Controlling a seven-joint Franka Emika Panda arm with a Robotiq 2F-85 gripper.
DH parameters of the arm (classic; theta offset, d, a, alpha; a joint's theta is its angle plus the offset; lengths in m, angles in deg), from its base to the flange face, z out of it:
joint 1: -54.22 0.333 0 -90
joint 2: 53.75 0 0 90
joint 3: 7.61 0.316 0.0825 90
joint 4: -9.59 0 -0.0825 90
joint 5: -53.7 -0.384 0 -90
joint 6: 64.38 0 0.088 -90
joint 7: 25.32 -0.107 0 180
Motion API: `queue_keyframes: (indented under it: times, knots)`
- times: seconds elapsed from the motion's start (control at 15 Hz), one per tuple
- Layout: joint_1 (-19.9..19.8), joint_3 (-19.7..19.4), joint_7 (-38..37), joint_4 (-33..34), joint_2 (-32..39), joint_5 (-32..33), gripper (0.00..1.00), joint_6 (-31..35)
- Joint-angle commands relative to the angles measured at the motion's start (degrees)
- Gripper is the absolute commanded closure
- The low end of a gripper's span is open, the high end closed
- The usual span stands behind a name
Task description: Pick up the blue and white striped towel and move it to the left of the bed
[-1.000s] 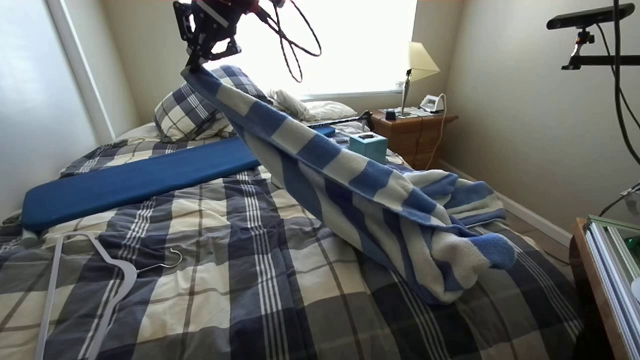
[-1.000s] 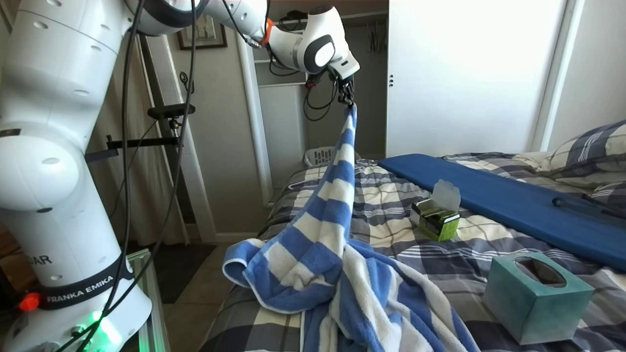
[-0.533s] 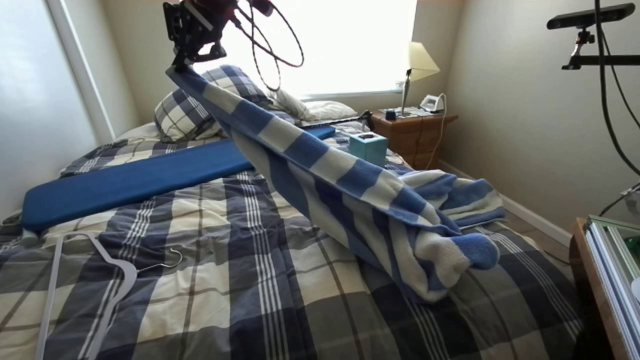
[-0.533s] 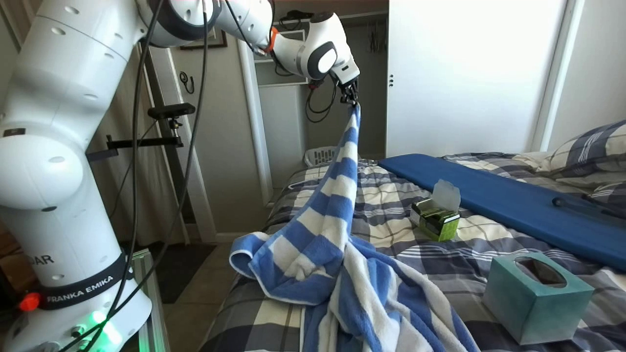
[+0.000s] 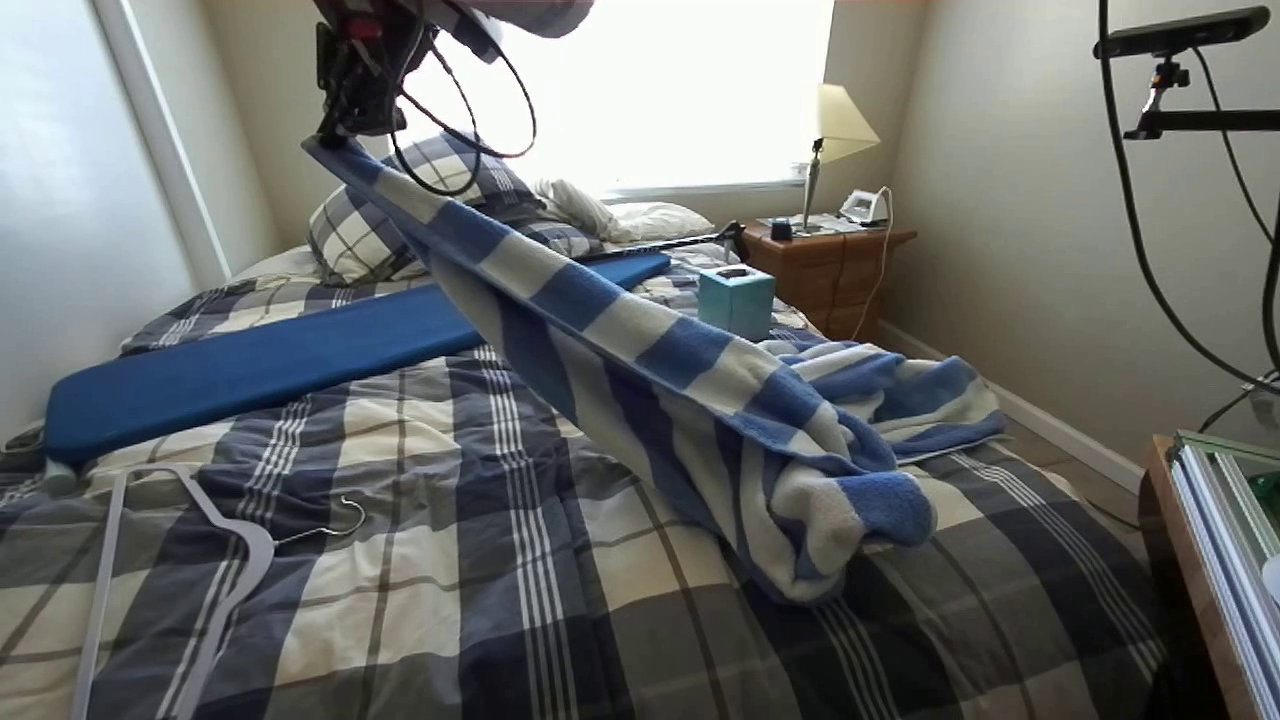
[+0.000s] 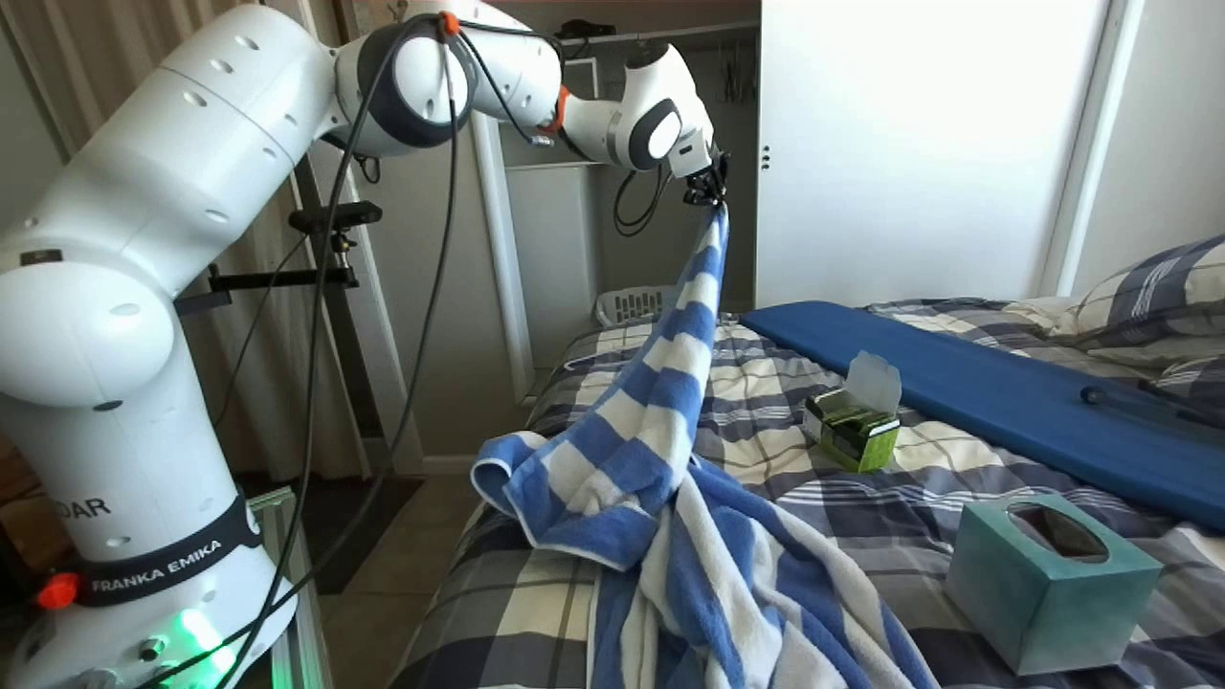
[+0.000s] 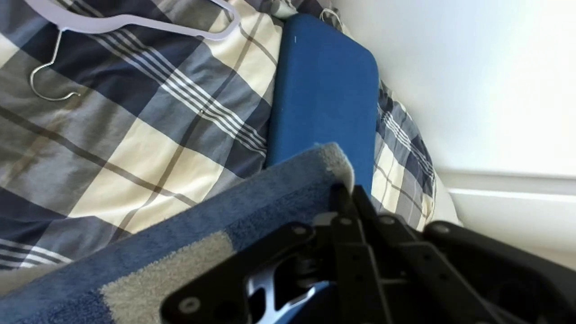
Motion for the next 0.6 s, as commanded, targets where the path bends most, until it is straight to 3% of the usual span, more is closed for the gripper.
queue_keyframes:
  times: [0.0, 0.13, 0.2, 0.27, 0.4, 0.53]
  knots:
    - [1.3, -3.45, -11.76, 13.37, 8.17, -0.13, 0.99, -0.95]
    - [1.11, -4.07, -16.73, 17.54, 11.06, -0.6, 0.99, -0.47]
    - [1.39, -5.13, -19.99, 19.64, 12.57, -0.32, 0.89, -0.36]
    - [0.94, -4.45, -20.39, 21.69, 13.93, -0.58, 0.71, -0.33]
    - [0.24, -2.94, -19.96, 24.9, 15.85, -0.83, 0.6, -1.72]
    - [-1.57, 2.47, -16.68, 24.07, 14.98, -1.31, 0.45, -3.98]
